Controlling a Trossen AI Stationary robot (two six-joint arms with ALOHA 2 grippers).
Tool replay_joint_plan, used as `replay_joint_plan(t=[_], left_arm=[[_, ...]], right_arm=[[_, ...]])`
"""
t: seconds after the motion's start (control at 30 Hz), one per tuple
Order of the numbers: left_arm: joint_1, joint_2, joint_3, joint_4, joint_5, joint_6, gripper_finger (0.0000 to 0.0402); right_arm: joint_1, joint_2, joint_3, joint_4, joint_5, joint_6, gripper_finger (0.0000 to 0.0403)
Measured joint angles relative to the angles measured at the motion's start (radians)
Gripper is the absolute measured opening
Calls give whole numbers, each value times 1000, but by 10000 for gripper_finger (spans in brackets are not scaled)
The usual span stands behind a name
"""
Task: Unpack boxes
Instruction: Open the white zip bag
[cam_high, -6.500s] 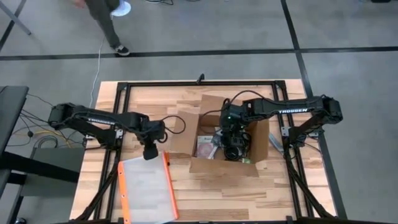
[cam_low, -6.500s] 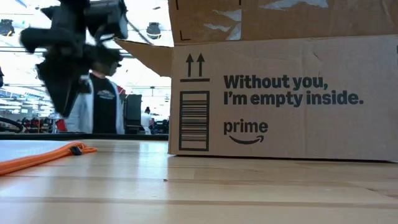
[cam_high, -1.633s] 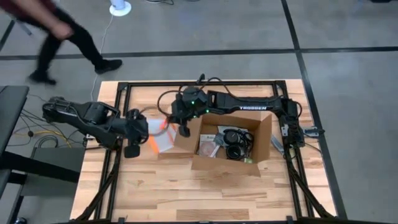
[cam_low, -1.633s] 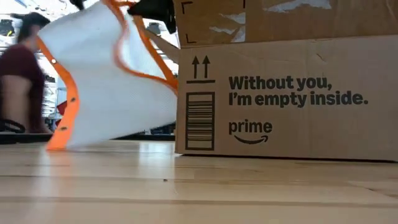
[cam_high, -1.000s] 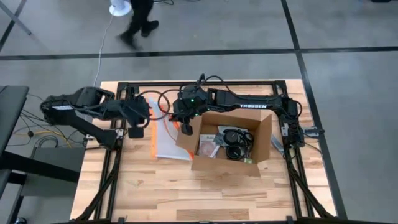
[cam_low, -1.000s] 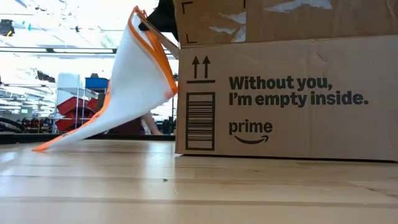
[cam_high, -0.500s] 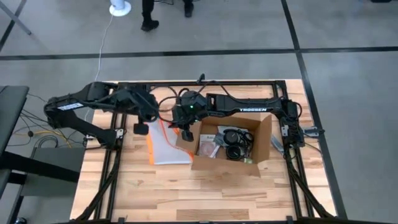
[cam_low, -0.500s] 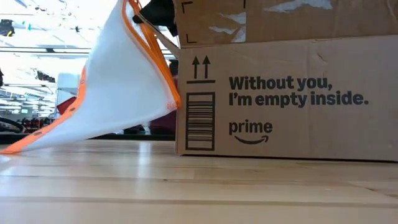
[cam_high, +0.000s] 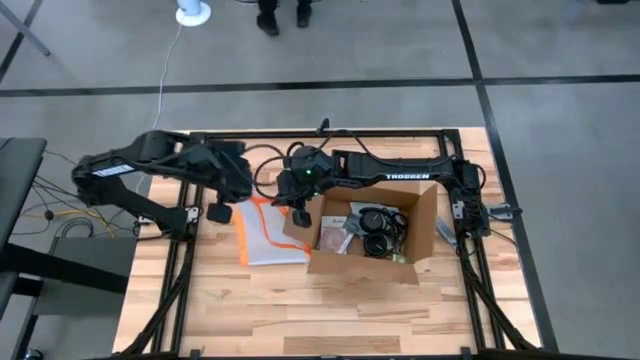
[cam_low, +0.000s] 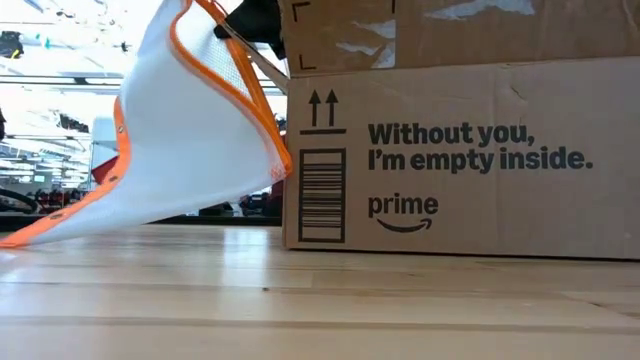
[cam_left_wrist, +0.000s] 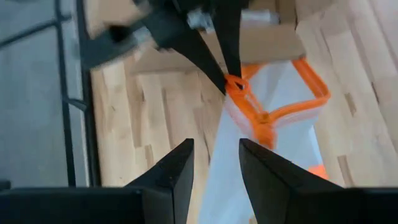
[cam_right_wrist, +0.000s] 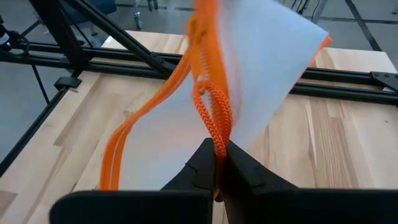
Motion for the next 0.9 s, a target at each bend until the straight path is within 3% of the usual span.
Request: replay_joint_plan(t=[0.3, 0.9], left_arm=[[0, -21, 4, -32, 1, -13, 114], [39, -11, -55, 72, -80, 150, 114]], right_arm=[[-11, 0, 0, 2, 1, 0, 0], [-11, 0, 0, 1, 2, -1, 0]])
